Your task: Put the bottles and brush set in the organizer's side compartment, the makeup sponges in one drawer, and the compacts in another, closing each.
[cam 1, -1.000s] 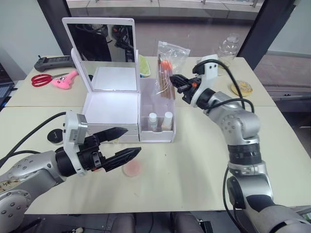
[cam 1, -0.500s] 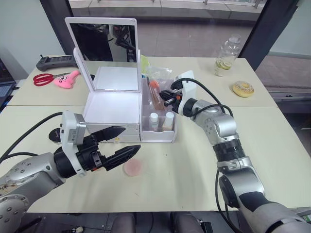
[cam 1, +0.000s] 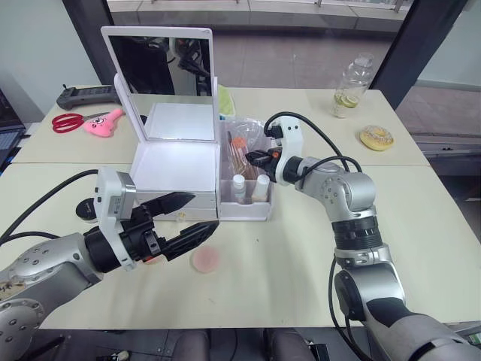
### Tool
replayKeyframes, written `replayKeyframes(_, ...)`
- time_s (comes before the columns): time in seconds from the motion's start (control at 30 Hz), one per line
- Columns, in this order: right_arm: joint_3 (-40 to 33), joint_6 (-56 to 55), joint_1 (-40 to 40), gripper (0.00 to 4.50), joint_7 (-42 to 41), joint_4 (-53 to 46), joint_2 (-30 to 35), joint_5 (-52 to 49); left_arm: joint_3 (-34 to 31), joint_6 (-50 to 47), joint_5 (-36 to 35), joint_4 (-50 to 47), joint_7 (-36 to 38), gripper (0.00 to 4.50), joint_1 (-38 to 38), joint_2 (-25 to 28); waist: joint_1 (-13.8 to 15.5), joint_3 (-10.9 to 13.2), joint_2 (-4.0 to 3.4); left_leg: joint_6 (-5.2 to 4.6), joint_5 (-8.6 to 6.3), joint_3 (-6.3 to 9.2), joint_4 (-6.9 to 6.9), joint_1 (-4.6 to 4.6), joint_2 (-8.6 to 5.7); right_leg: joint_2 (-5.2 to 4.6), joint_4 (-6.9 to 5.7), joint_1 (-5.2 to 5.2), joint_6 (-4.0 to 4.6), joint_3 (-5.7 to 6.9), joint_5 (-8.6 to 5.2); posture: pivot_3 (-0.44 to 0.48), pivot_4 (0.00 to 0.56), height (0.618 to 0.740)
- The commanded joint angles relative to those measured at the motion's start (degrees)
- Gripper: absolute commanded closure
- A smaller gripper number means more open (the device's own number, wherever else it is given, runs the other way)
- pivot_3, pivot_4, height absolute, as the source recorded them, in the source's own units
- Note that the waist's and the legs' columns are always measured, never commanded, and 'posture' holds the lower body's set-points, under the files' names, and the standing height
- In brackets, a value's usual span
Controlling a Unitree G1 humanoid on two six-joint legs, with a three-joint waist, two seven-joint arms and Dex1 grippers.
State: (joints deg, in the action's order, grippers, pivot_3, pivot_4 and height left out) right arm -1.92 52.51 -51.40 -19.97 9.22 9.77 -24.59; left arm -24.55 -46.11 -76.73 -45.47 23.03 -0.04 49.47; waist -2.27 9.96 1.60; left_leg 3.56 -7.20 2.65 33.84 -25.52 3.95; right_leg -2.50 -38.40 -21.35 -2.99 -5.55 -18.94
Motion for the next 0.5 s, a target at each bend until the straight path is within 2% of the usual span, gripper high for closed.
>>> replayKeyframes(0.03, -3.33, -0.58, -2.8, 2.62, 1.16, -3.57, 0.4, -1.29, 0.31, 1.63, -1.22, -0.68, -0.46, 0.0, -1.01, 0.44, 0.09, 0.0, 0.0, 0.0, 0.0, 0.0, 0.0, 0.0, 0.0, 0.0, 0.0, 0.0, 0.0, 0.0, 0.0, 0.0, 0.15, 0.74)
replayKeyframes(0.27, -4.85, 0.04, -4.42, 0.21, 1.52, -6.68, 0.92, -2.49, 1.12, 1.47, -1.49, -0.1, -0.62, 0.0, -2.16, 0.55, -0.1, 0.0, 0.0, 0.0, 0.0, 0.0, -0.01, 0.0, 0.0, 0.0, 0.0, -0.02, 0.0, 0.0, 0.0, 0.0, 0.15, 0.74)
replayKeyframes(0.3, -5.38, 0.33, -4.72, 0.01, 1.55, -7.37, 1.2, -2.98, 1.21, 1.41, -1.37, -0.01, -0.56, 0.0, -2.25, 0.53, -0.09, 0.0, -0.01, 0.0, 0.0, 0.0, -0.01, 0.0, 0.0, 0.0, 0.0, -0.01, 0.0, 0.0, 0.0, 0.0, 0.15, 0.74)
replayKeyframes(0.4, -7.74, 2.05, -5.0, 0.01, 0.34, -10.91, 3.4, -5.42, 1.24, 1.34, -1.07, 0.28, -0.28, 0.0, -2.13, 0.54, 0.03, 0.01, -0.01, 0.0, 0.0, 0.0, -0.01, -0.02, 0.0, 0.0, 0.0, -0.02, 0.0, 0.0, 0.0, 0.0, 0.15, 0.74)
replayKeyframes(0.5, -9.73, 4.62, -3.03, 0.01, -2.86, -16.3, 8.02, -9.1, -1.38, 1.4, -0.62, 1.4, 1.6, 0.0, 0.58, 0.63, 0.09, 0.01, -0.01, 0.0, 0.0, 0.0, -0.02, -0.04, 0.0, -0.01, 0.04, -0.02, 0.0, 0.0, 0.0, 0.0, 0.15, 0.74)
